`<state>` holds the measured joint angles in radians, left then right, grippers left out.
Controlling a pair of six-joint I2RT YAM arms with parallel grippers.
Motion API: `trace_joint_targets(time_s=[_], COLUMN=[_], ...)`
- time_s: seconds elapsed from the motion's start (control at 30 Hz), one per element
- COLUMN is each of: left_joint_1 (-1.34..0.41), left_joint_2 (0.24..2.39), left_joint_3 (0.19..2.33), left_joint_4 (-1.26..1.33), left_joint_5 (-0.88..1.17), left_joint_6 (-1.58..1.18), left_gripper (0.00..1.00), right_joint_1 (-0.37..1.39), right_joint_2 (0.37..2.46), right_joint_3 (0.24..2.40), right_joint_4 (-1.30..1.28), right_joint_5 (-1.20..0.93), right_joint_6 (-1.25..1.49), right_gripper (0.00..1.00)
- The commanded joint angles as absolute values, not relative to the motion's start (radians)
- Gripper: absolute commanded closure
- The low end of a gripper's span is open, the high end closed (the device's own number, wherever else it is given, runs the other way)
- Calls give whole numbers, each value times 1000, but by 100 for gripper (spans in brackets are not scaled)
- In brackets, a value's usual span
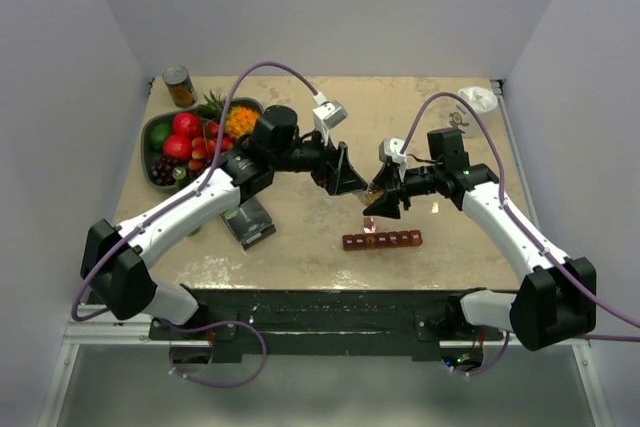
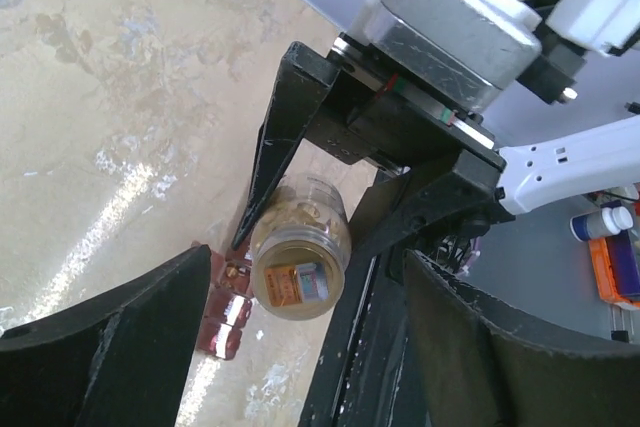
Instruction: Sort the pills into containers
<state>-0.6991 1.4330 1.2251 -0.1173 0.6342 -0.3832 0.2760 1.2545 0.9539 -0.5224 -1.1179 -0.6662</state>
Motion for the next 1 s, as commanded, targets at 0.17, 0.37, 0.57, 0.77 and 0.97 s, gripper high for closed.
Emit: trace_joint_targets(time_s=[0.17, 0.37, 0.57, 0.77, 0.97], left_joint_1=[-735, -742, -742, -738, -690], left_joint_2=[1499, 1516, 1537, 1552, 1557], left_joint_3=[1324, 1330, 1338, 1322, 1318], left_joint_4=[-241, -239, -284, -399, -380], left_joint_5=[555, 614, 725, 798, 730], left_joint_6=[-368, -362, -244, 132, 308], left_gripper=[28, 41, 68, 78, 62], right_joint_1=[279, 279, 279, 281, 281], right_joint_2=[1230, 1233, 1233, 1233, 1232], right_joint_3=[996, 996, 997, 997, 996], right_joint_4=[-512, -512, -512, -515, -520], right_joint_5=[-1141, -1141, -1149, -1170, -1177], right_joint_6=[-689, -689, -686, -684, -689], right_gripper=[89, 89, 90, 91, 91])
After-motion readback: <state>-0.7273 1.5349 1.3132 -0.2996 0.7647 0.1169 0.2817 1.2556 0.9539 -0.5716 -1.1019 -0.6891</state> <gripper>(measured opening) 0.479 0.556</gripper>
